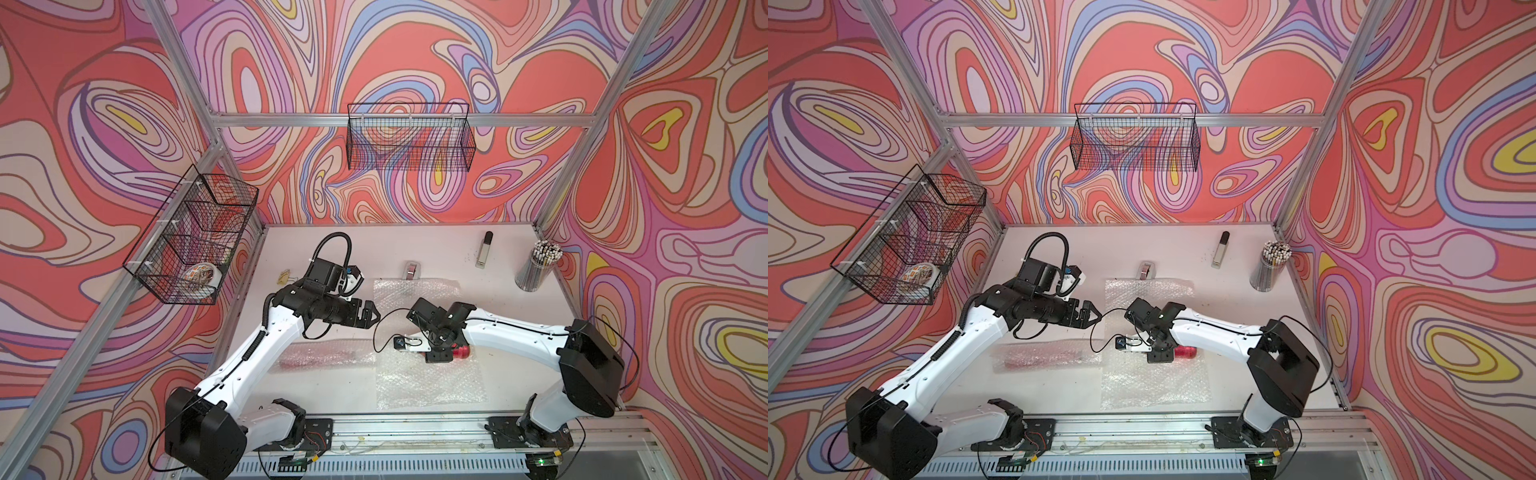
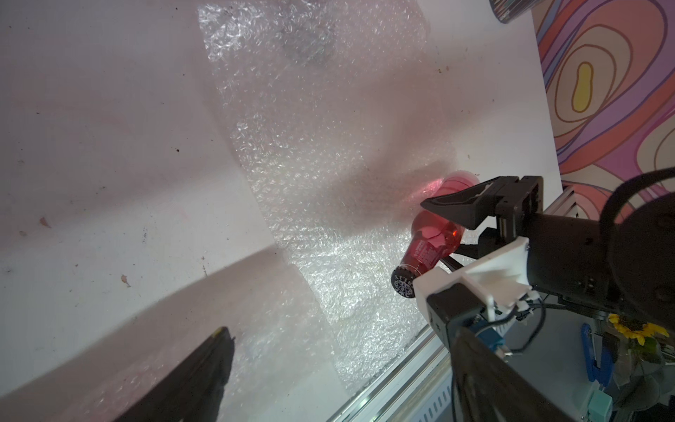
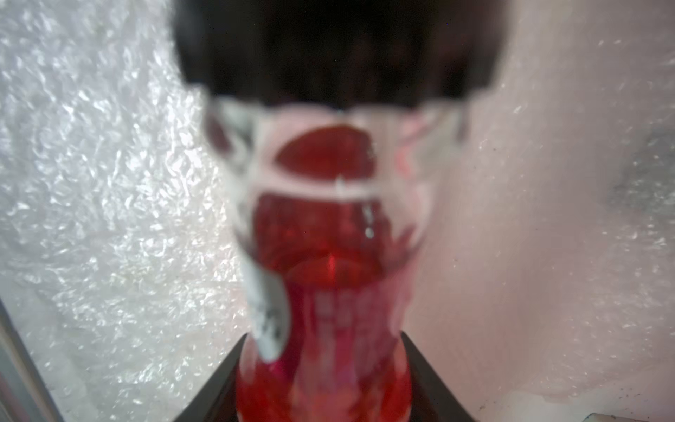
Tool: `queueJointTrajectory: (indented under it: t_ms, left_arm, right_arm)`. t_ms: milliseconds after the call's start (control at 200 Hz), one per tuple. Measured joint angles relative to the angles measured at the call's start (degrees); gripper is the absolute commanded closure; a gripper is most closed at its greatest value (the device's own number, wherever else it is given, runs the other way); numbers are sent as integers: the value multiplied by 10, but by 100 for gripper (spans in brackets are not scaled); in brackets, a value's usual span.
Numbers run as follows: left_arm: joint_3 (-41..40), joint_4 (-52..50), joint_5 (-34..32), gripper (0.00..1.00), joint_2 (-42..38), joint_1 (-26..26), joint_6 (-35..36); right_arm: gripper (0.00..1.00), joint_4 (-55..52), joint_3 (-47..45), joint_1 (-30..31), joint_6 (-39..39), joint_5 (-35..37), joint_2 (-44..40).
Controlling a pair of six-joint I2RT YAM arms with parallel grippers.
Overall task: Wrap wine bottles in bubble wrap
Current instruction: Place the wine bottle on the bubble wrap.
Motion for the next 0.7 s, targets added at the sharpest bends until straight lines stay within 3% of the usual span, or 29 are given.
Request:
queueJointTrajectory:
  t_ms: [295, 576, 621, 701]
  left_arm:
    - [-3, -2, 0, 6, 4, 2, 2]
    - [-3, -1, 3, 6, 21, 2, 2]
    - [-3, -1, 4, 6, 23, 2, 2]
    - [-3, -1, 5, 6, 24, 2, 3]
  right_arm:
    - [57, 19, 18, 23, -3, 6, 63]
    - [22, 57, 16, 24, 0, 3, 63]
    - [11, 67, 15, 24, 7, 4, 61]
    - [7, 85, 3, 24, 9, 6, 48]
